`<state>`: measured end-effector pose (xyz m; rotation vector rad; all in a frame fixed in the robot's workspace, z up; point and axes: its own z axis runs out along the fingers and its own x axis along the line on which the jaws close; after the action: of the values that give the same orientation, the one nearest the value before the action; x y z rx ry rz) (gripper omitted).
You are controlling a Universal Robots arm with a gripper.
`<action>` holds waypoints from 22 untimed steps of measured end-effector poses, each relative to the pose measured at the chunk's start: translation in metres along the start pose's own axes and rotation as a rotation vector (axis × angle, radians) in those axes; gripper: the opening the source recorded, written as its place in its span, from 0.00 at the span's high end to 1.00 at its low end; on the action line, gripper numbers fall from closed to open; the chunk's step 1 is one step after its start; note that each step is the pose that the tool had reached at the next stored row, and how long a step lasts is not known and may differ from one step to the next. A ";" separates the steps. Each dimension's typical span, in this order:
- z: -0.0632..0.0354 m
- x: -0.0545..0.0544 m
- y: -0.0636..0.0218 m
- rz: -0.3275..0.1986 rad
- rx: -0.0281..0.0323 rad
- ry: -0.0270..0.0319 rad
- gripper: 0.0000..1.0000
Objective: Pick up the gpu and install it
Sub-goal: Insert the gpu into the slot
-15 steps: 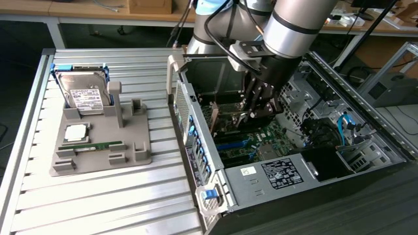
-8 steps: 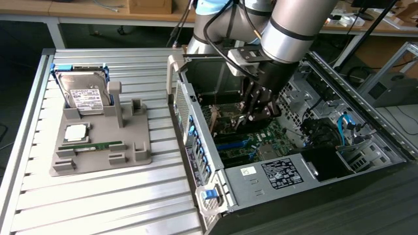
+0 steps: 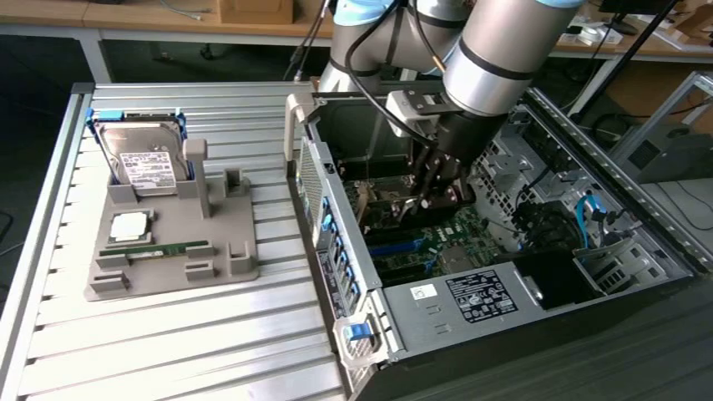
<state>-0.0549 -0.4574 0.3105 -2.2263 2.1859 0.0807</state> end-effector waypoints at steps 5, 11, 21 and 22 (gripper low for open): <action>0.0028 0.005 0.0004 0.000 0.0002 -0.0141 0.73; 0.0053 0.006 0.0010 0.000 0.0006 -0.0333 0.73; 0.0089 0.007 0.0119 0.000 0.0006 -0.0339 0.73; 0.0093 0.007 0.0126 -0.001 0.0008 -0.0340 0.73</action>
<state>-0.0676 -0.4638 0.3011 -2.2082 2.1678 0.1166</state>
